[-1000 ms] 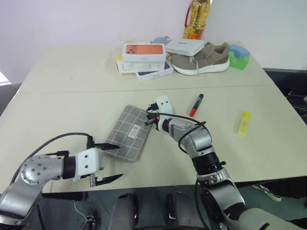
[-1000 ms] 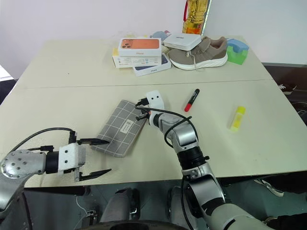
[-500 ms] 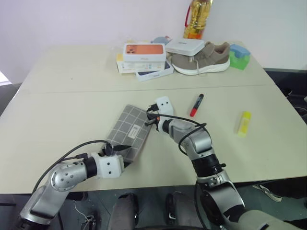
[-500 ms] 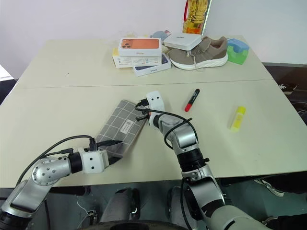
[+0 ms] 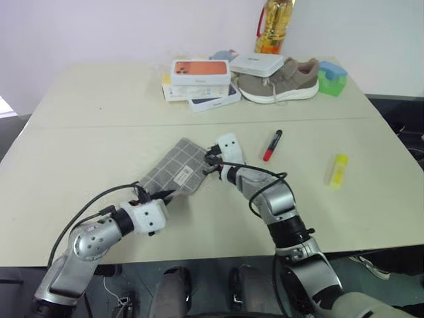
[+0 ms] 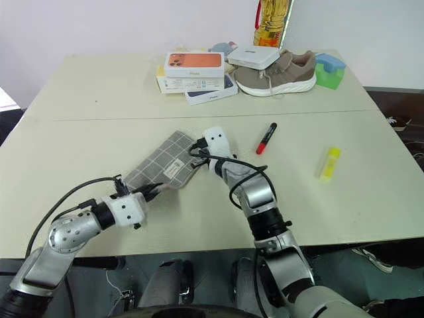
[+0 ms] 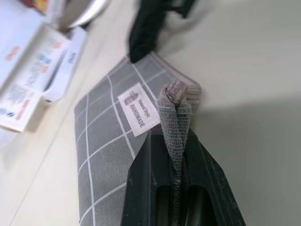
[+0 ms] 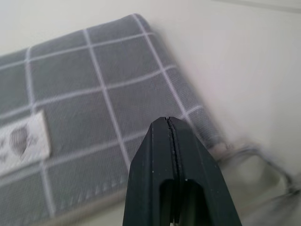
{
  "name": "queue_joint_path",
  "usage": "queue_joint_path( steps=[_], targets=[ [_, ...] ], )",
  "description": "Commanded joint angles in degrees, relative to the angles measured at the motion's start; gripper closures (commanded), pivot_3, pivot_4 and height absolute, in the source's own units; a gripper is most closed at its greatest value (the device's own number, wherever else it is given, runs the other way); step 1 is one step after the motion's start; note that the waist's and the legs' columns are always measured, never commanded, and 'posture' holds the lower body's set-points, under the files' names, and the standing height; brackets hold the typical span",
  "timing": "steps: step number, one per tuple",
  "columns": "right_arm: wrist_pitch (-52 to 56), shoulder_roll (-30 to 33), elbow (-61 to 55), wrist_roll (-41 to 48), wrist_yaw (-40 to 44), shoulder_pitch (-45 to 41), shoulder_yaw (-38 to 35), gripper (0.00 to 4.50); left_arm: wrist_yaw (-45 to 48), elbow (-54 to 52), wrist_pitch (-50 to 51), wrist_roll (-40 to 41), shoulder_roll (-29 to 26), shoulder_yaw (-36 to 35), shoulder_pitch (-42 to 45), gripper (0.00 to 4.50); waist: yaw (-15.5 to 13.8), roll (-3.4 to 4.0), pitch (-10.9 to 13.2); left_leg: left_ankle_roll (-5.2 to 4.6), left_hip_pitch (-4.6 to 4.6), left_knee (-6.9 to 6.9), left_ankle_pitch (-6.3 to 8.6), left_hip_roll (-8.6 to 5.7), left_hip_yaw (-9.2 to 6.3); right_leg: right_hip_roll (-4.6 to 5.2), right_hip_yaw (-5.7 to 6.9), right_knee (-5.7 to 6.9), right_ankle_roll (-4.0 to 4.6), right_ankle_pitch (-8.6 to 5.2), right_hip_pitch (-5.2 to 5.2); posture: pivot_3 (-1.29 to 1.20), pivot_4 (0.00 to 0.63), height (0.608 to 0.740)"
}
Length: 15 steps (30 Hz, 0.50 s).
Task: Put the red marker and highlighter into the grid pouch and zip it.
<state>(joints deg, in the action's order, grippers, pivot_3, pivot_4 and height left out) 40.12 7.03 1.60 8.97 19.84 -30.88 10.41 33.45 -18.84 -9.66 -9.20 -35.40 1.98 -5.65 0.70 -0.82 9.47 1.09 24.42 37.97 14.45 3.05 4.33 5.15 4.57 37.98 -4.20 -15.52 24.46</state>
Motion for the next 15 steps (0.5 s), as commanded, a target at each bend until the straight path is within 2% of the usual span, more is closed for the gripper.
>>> queue_joint_path(
  steps=[1, 7, 11, 15],
  targets=[
    [-2.1, 5.2, -6.8, 0.0, 4.8, 0.8, 0.0, 3.19, -0.3, 0.6, -3.4, 3.0, 0.1, -1.8, 1.3, 4.5, 0.1, 0.01, 0.0, -0.01, 0.0, 0.0, 0.01, -0.01, 0.01, 0.0, 0.0, 0.0, 0.0, 0.0, 0.01, 0.0, 0.15, 0.724],
    [-0.4, 12.8, -13.7, 2.7, 9.0, 4.0, -4.0, 0.13, 2.9, 2.8, -8.3, 6.3, 0.1, 0.2, 3.7, 4.5, 0.1, 0.04, 0.0, -0.01, -0.02, -0.02, 0.01, -0.02, 0.03, -0.08, 0.01, 0.0, 0.01, 0.0, 0.03, 0.0, 0.15, 0.724],
    [-2.0, 17.5, -14.1, -0.2, 9.9, 5.9, -2.6, 0.06, 5.8, 4.1, -10.0, 8.5, 0.4, 2.5, 5.4, 4.5, -0.1, 0.03, 0.0, -0.01, -0.01, -0.01, 0.01, -0.06, 0.04, -0.04, 0.01, -0.01, 0.01, 0.0, 0.02, 0.0, 0.15, 0.724],
    [-2.2, 16.7, -12.7, -0.9, 9.0, 5.6, -2.4, 0.06, 7.5, 4.4, -10.9, 10.5, 0.7, 3.3, 6.2, 4.5, 0.1, 0.04, 0.0, -0.01, -0.02, -0.01, 0.01, -0.05, 0.03, -0.1, 0.01, -0.01, 0.01, 0.0, 0.03, 0.0, 0.15, 0.724]
  ],
)
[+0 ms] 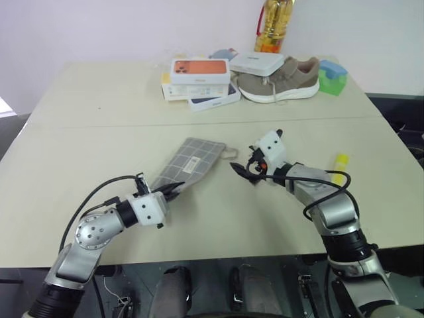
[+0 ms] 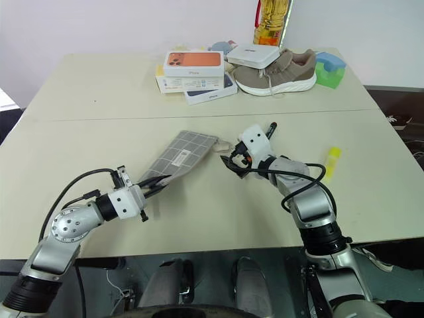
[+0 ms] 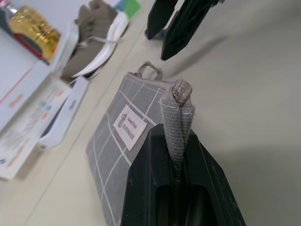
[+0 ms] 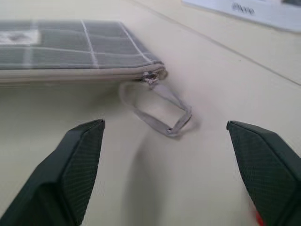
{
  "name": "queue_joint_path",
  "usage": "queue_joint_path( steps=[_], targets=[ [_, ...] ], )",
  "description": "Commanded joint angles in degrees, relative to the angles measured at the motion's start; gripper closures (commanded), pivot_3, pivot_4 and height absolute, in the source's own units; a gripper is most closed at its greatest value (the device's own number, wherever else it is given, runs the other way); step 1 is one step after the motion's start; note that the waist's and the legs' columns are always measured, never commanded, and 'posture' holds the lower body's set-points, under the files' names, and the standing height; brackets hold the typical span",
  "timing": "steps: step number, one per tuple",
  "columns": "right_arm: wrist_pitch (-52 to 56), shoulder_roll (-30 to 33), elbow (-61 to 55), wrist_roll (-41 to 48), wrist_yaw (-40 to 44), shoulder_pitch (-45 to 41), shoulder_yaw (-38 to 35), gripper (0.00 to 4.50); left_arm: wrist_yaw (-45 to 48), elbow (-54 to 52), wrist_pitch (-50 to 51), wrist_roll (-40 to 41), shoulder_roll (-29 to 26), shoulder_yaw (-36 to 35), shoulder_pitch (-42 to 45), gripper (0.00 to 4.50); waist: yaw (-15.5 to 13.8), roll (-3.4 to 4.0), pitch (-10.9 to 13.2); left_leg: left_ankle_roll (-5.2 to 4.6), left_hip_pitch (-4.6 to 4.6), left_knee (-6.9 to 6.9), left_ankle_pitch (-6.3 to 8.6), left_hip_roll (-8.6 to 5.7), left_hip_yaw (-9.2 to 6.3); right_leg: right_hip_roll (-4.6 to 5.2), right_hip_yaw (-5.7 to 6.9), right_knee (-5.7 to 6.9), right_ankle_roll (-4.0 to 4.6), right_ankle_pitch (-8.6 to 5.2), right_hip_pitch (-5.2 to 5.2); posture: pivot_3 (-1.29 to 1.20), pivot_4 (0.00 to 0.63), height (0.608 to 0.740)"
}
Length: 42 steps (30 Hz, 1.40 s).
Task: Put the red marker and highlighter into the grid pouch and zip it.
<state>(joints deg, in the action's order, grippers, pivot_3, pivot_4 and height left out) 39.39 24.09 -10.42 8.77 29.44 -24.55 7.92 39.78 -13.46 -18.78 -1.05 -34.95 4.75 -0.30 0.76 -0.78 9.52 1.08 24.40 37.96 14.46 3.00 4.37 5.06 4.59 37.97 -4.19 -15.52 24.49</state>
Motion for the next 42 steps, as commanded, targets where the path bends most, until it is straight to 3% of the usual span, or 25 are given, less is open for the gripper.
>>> queue_joint_path(
  steps=[1, 8, 9, 11, 18, 33, 42],
  targets=[
    [-1.5, -0.7, -0.5, -0.7, -0.8, -0.9, 0.0, 0.06, 1.4, -0.9, -1.9, 2.7, 0.2, 0.6, 0.9, 4.5, 0.0, 0.0, 0.0, 0.0, 0.0, 0.0, 0.0, 0.01, -0.01, -0.02, 0.0, 0.0, 0.0, 0.0, 0.0, 0.0, 0.15, 0.724],
    [-3.0, -1.1, 1.4, -2.1, -0.7, -1.6, 1.0, 0.06, 2.6, -1.7, -1.9, 4.4, -0.1, 0.3, 0.5, 4.5, -0.1, 0.0, 0.0, 0.0, 0.0, 0.0, 0.0, 0.0, 0.0, -0.01, 0.0, 0.0, 0.0, 0.0, 0.0, 0.0, 0.15, 0.724],
    [-3.0, -1.2, 1.8, -2.1, -0.7, -1.8, 1.0, 0.29, 2.7, -1.8, -1.9, 4.5, -0.1, 0.2, 0.5, 4.5, -0.1, 0.0, 0.0, 0.0, 0.0, 0.0, 0.0, 0.0, 0.0, -0.01, 0.0, 0.0, 0.0, 0.0, 0.0, 0.0, 0.15, 0.724],
    [-3.1, -1.4, 2.7, -2.1, -0.6, -2.1, 0.8, 0.86, 2.7, -2.1, -1.9, 4.6, 0.0, 0.1, 0.3, 4.5, -0.1, 0.0, 0.0, 0.0, 0.0, 0.0, 0.0, -0.01, 0.0, -0.01, 0.0, 0.0, 0.0, 0.0, 0.0, 0.0, 0.15, 0.724],
    [-3.7, -1.9, 3.7, -1.7, -0.6, -2.4, 0.3, 4.36, 2.7, -2.8, -1.7, 5.1, -0.1, -0.2, -0.3, 4.5, -0.1, 0.0, 0.0, 0.0, 0.0, 0.0, 0.0, 0.0, 0.0, -0.01, 0.0, 0.0, 0.0, 0.0, 0.0, 0.0, 0.15, 0.724],
    [-6.9, 2.2, -5.0, -2.3, 6.8, -0.1, 5.5, 4.44, 0.3, -0.1, -1.2, 2.3, 1.4, 0.7, 1.6, 4.5, -0.2, 0.0, 0.0, 0.0, 0.0, 0.0, 0.0, -0.01, -0.01, -0.01, 0.0, 0.0, 0.0, 0.0, -0.01, 0.0, 0.15, 0.724],
    [-5.7, 3.1, -12.4, -0.2, 12.2, 0.7, 8.0, 4.44, -2.2, 3.3, -0.6, 0.8, 5.6, 1.8, 5.0, 4.5, -0.1, -0.02, 0.0, 0.0, 0.0, 0.02, 0.0, -0.02, -0.02, -0.02, 0.0, 0.0, -0.01, 0.0, -0.02, 0.0, 0.15, 0.724]
  ],
)
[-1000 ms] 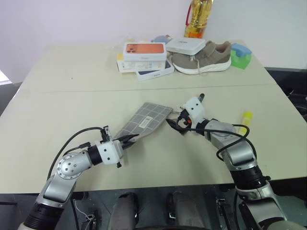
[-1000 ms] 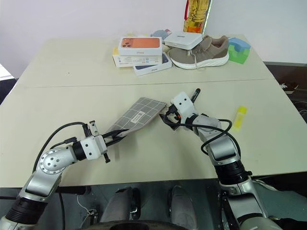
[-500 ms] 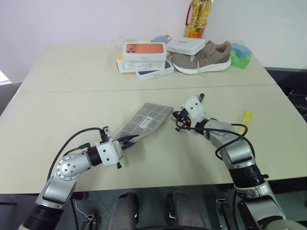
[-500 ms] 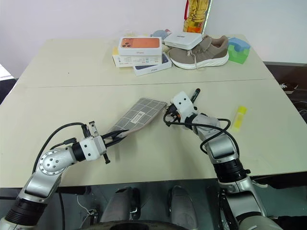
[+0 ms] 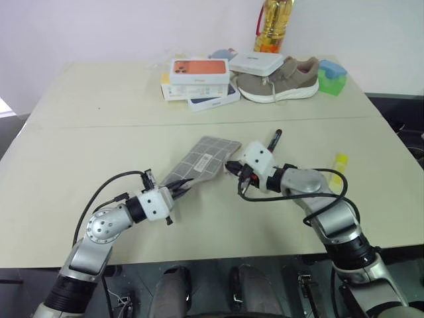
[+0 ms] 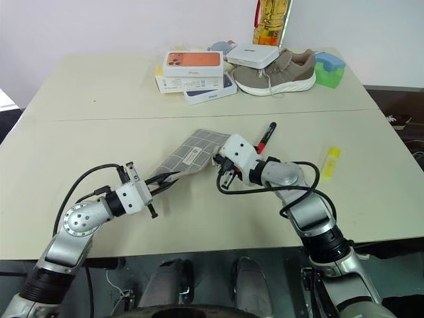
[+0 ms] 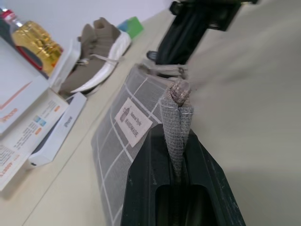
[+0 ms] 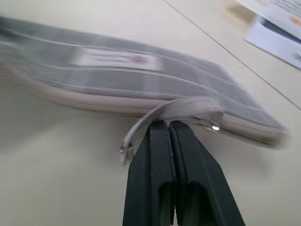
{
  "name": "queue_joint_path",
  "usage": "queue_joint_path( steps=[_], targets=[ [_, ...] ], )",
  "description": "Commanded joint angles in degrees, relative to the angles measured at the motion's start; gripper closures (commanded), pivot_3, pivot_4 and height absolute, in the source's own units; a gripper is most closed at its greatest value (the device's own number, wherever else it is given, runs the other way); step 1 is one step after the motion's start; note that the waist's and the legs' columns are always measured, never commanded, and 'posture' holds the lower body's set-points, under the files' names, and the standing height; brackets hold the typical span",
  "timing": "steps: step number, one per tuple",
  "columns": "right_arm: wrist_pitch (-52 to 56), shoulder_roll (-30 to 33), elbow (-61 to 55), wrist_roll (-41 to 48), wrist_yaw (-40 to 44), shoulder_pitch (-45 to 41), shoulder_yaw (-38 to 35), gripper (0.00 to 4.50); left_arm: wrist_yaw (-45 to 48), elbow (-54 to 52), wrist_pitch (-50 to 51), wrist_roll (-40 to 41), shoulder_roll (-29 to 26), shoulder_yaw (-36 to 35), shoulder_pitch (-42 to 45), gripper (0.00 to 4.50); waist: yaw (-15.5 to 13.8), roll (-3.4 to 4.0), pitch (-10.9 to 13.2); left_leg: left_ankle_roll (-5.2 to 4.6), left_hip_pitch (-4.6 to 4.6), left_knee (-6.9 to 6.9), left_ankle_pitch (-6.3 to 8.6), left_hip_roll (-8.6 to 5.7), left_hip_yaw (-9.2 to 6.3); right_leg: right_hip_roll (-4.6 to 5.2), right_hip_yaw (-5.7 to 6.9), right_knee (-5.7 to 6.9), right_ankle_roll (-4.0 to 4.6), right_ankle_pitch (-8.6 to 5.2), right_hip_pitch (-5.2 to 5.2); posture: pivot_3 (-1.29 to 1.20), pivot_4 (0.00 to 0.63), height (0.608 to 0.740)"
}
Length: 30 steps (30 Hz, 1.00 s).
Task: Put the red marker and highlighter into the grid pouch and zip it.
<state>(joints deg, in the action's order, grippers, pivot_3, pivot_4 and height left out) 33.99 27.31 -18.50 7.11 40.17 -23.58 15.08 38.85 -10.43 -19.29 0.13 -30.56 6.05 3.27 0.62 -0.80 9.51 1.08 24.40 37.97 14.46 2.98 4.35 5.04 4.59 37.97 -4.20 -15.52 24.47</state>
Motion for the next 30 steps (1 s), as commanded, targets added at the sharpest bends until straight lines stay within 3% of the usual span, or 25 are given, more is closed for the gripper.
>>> queue_joint_path(
  steps=[1, 27, 30],
  targets=[
    [-0.1, -0.2, -4.8, 1.5, 1.7, -0.2, 1.2, 4.44, -1.4, 0.5, -0.1, -0.4, 1.6, 0.6, 1.7, 4.5, 0.0, 0.0, 0.0, 0.0, 0.0, 0.0, 0.0, 0.0, 0.0, 0.0, 0.0, 0.01, 0.0, 0.0, 0.0, 0.0, 0.15, 0.724],
    [5.8, -1.4, -12.6, 9.9, 4.8, -0.7, 2.9, 4.44, -5.3, 9.8, 0.9, -1.3, 9.3, 2.1, 10.1, 4.5, -0.1, -0.02, 0.0, 0.0, -0.01, 0.06, 0.0, -0.03, -0.03, 0.0, 0.01, 0.03, 0.0, 0.01, -0.04, 0.0, 0.15, 0.724],
    [9.1, -0.5, -12.8, 11.7, 4.6, -0.5, 0.7, 3.57, -5.5, 8.8, 1.6, -0.9, 9.1, 1.4, 9.5, 4.5, 0.0, -0.02, 0.0, 0.0, -0.01, 0.06, -0.01, -0.03, -0.04, -0.01, 0.02, 0.04, 0.0, 0.01, -0.04, 0.0, 0.15, 0.724]
  ],
)
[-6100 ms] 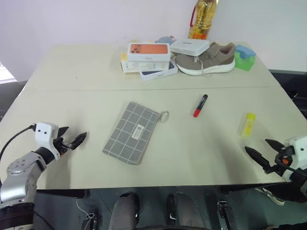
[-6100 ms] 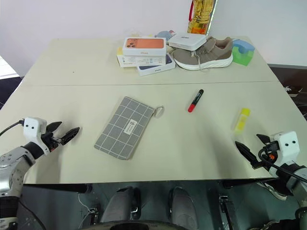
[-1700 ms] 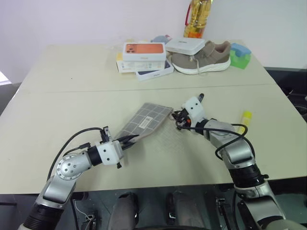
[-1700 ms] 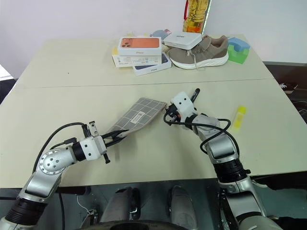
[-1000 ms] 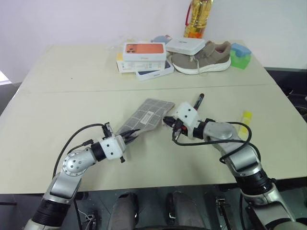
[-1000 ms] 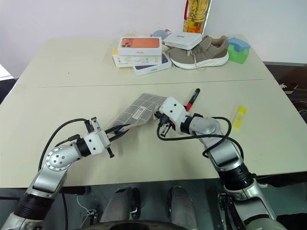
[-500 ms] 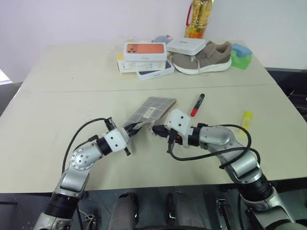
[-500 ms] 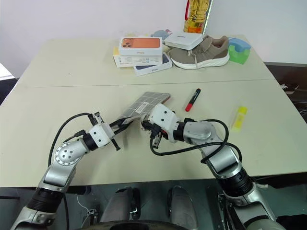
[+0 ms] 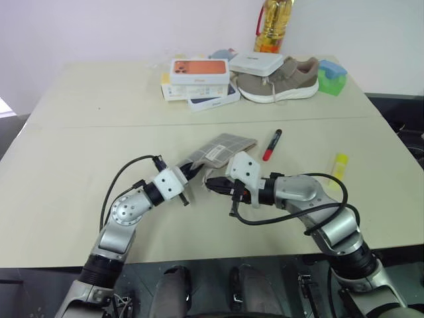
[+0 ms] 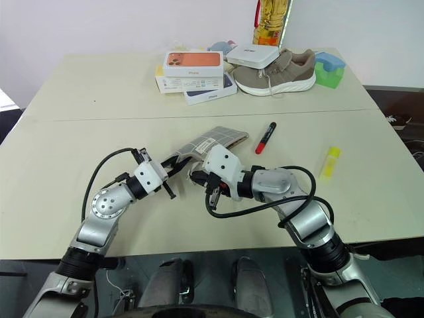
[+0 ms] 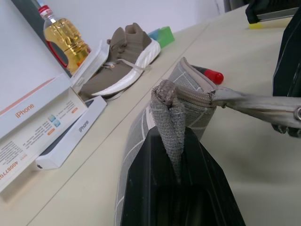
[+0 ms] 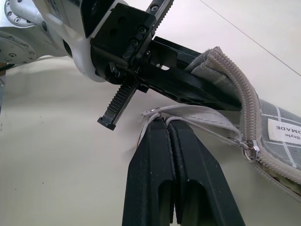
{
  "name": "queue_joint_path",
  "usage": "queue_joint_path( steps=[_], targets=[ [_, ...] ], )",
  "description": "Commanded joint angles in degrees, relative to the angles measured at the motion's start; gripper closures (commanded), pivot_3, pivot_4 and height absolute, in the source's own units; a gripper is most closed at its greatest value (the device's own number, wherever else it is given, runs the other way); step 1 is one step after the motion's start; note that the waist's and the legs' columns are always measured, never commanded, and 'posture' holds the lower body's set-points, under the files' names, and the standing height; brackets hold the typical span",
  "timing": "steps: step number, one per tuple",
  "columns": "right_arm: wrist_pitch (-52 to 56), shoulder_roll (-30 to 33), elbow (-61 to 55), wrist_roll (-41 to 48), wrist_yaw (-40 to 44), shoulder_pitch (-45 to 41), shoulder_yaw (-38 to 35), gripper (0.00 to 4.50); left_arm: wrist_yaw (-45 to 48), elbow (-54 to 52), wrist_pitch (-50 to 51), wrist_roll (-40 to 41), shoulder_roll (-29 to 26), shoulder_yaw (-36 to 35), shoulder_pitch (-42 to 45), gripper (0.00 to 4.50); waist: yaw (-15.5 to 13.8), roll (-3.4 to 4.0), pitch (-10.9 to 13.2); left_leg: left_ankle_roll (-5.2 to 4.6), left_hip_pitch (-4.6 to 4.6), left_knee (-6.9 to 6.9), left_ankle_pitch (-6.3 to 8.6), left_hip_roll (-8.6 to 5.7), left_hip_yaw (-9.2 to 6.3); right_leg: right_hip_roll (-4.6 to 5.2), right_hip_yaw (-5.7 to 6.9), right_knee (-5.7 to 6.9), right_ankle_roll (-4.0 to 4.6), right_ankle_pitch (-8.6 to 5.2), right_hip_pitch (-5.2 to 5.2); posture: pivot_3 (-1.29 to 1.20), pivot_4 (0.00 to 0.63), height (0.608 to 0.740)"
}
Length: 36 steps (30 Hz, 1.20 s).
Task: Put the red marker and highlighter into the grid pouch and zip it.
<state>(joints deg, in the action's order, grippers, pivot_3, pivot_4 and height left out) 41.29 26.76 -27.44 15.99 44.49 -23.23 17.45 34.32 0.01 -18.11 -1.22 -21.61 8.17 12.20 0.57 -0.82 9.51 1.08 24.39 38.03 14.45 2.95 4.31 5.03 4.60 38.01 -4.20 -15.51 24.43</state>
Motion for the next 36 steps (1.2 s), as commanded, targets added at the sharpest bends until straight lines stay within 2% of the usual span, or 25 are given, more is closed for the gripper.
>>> queue_joint_path(
  steps=[1, 6, 7, 12, 16, 19, 24, 29, 32, 36],
  targets=[
    [2.1, 0.7, -3.8, 2.7, -0.1, -0.8, -2.5, 3.1, -1.0, -1.8, 0.6, 0.6, -0.1, -1.0, 0.3, 4.5, 0.0, 0.0, 0.0, 0.0, 0.0, 0.0, 0.0, 0.0, 0.0, 0.0, 0.0, 0.0, 0.0, 0.0, 0.0, 0.0, 0.15, 0.724],
    [2.1, 3.6, 1.3, -1.9, -7.1, 0.2, -8.7, 0.44, -1.6, -1.5, 1.0, 1.0, -1.7, -2.9, -0.7, 4.5, -0.1, -0.01, 0.0, 0.0, 0.0, 0.01, 0.0, 0.0, 0.01, 0.01, 0.0, 0.0, 0.0, 0.0, 0.0, 0.0, 0.15, 0.724],
    [3.2, 3.5, 2.8, -2.4, -9.0, 0.1, -10.1, 0.03, -1.9, -1.3, 0.9, 1.0, -1.9, -3.1, -0.7, 4.5, -0.1, -0.01, 0.0, 0.0, 0.0, 0.02, 0.0, -0.01, 0.01, 0.02, 0.0, 0.0, 0.0, 0.0, -0.01, 0.0, 0.15, 0.724],
    [10.8, -0.4, 10.1, -4.0, -20.1, -2.9, -17.2, 0.03, -2.9, -1.0, 1.4, 1.2, -1.7, -3.7, -0.8, 4.5, 0.1, -0.01, 0.0, 0.0, 0.0, 0.01, 0.0, 0.0, 0.01, 0.01, 0.0, 0.0, 0.0, 0.0, -0.01, 0.0, 0.15, 0.724],
    [13.8, -7.9, 18.3, -5.5, -33.0, -7.9, -25.9, 0.03, -3.1, -0.4, 1.2, 0.9, -1.4, -3.1, -0.8, 4.5, 0.1, 0.0, 0.0, 0.01, -0.01, 0.02, -0.01, 0.0, 0.03, 0.01, -0.01, 0.04, 0.01, 0.01, -0.01, 0.0, 0.15, 0.724],
    [12.9, -11.8, 22.7, -9.2, -40.7, -11.2, -26.3, 0.03, -3.2, -0.3, 1.3, 0.7, -1.1, -2.8, -0.9, 4.5, 0.1, 0.01, 0.0, 0.02, -0.01, 0.01, -0.01, 0.0, 0.05, 0.01, -0.01, 0.04, 0.01, 0.01, 0.0, 0.0, 0.15, 0.724],
    [13.2, -18.7, 30.7, -8.9, -47.9, -15.0, -30.0, 0.03, -3.3, -0.7, 1.5, 0.5, -0.7, -2.5, -1.1, 4.5, 0.2, 0.02, 0.0, 0.02, 0.0, -0.02, -0.02, 0.01, 0.05, 0.0, -0.01, 0.04, 0.01, 0.01, 0.01, 0.0, 0.15, 0.724],
    [12.9, -20.4, 34.5, -9.3, -50.8, -16.1, -30.6, 0.03, -3.6, -1.4, 1.9, 0.5, -0.4, -2.3, -1.4, 4.5, 0.1, 0.04, 0.0, 0.02, 0.02, -0.01, -0.01, -0.01, 0.05, 0.04, -0.01, 0.03, 0.0, 0.01, 0.01, 0.0, 0.15, 0.724],
    [13.3, -21.3, 34.7, -9.5, -53.2, -16.2, -31.4, 0.82, -3.7, -1.9, 2.1, 0.6, -0.6, -2.4, -1.8, 4.5, 0.2, 0.04, 0.0, 0.02, 0.01, -0.01, -0.01, 0.0, 0.05, 0.03, -0.02, 0.04, 0.0, 0.01, 0.01, 0.0, 0.15, 0.724],
    [13.7, -21.9, 33.4, -9.6, -54.8, -15.7, -31.4, 2.94, -3.9, -2.4, 2.8, 0.8, -0.5, -2.6, -1.9, 4.5, 0.3, 0.04, 0.0, 0.02, 0.01, -0.02, -0.01, 0.01, 0.04, 0.02, -0.02, 0.04, 0.0, 0.01, 0.01, 0.0, 0.15, 0.724]
  ],
)
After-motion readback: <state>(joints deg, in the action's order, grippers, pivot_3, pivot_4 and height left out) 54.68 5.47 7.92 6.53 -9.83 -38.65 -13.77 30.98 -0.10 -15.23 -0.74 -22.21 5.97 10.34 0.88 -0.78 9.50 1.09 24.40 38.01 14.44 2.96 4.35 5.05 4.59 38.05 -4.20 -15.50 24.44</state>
